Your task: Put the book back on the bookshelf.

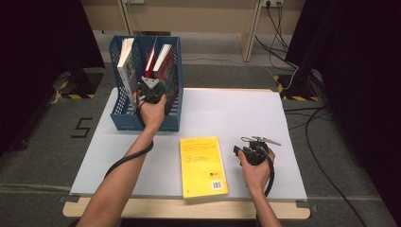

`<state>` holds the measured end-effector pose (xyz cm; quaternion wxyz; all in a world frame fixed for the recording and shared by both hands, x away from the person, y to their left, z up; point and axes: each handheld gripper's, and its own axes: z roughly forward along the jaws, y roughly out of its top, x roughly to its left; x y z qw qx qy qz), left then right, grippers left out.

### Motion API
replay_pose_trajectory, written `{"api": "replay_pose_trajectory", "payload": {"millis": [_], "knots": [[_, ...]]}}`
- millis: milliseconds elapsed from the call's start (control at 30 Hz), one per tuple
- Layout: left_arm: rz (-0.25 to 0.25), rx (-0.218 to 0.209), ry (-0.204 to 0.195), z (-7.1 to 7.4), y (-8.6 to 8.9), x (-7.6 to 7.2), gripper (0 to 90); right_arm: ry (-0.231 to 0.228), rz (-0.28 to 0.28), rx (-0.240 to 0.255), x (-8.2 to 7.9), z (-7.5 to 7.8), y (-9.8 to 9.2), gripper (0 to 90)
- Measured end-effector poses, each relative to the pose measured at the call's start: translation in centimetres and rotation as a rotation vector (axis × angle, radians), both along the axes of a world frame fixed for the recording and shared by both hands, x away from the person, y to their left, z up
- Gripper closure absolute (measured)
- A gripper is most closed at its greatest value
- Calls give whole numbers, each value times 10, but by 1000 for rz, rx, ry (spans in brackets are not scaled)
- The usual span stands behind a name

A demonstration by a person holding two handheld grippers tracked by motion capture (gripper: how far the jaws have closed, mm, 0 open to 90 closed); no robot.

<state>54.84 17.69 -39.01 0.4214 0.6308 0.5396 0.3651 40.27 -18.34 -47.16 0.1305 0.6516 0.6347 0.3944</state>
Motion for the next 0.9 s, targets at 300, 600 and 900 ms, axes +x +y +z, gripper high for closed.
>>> {"api": "replay_pose_trajectory", "payload": {"millis": [300,600,900], "knots": [[-2,-5,10,1,1,4,718,3,1,0,0,0,1,556],[-28,-20,-11,0,3,-1,682,13,4,12,0,0,0,541],[-51,-37,-45,0,8,-10,592,-23,16,3,2,3,-1,483]]}}
